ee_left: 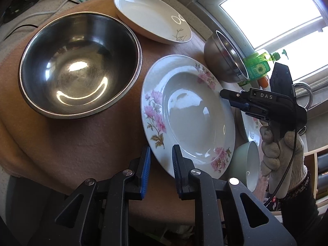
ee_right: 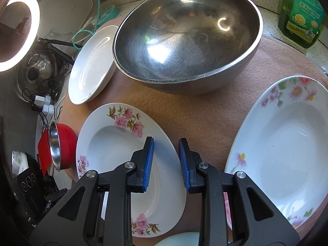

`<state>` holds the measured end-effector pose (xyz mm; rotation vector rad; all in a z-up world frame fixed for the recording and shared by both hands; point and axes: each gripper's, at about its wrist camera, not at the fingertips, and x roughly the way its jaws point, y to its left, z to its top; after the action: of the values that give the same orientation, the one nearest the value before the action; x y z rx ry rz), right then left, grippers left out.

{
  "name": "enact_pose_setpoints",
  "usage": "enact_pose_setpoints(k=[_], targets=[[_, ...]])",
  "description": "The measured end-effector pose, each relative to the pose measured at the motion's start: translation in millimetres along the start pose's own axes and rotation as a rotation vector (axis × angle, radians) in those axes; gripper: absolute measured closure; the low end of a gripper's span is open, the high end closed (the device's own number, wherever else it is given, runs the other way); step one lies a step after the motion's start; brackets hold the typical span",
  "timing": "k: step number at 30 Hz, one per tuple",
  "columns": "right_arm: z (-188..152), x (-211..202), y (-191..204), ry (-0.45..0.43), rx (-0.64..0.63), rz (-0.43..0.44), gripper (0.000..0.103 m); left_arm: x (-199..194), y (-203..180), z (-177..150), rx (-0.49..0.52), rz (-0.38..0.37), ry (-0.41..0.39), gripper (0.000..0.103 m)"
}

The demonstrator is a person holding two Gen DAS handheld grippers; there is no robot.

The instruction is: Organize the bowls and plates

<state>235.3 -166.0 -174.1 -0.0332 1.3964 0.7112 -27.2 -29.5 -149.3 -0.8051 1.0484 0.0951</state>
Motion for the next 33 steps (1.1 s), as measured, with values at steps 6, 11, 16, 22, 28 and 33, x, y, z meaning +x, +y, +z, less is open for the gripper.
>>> enact_pose_setpoints(k=[6, 11, 16, 22, 28, 33], targets=[[-1, 3, 6, 0.008, -0.011, -0.011, 0.077, 1, -3, 1, 0.016, 0.011, 0.01, 0.084], [-4, 5, 10, 0.026, -0.024, -0.013, 0.077, 0, -3, 1, 0.028, 0.028, 0.007, 0.084], [-10, 6, 13, 0.037, -0.028, -0.009, 0.077, -2, 0, 1, 0.027, 0.037, 0.005, 0.084], [-15, 5, 15, 0.051, -0.051, -0.014, 0.077, -4, 3, -3, 0.027, 0.046, 0.007, 0.084], [-21, 3, 16, 0.058, -0.068, -0.015, 0.077, -6, 4, -9, 0.024, 0.048, 0.019, 0.084], [-25, 3, 18, 0.062, -0.072, -0.018, 0.077, -7, 5, -12, 0.019, 0.05, 0.022, 0.084]])
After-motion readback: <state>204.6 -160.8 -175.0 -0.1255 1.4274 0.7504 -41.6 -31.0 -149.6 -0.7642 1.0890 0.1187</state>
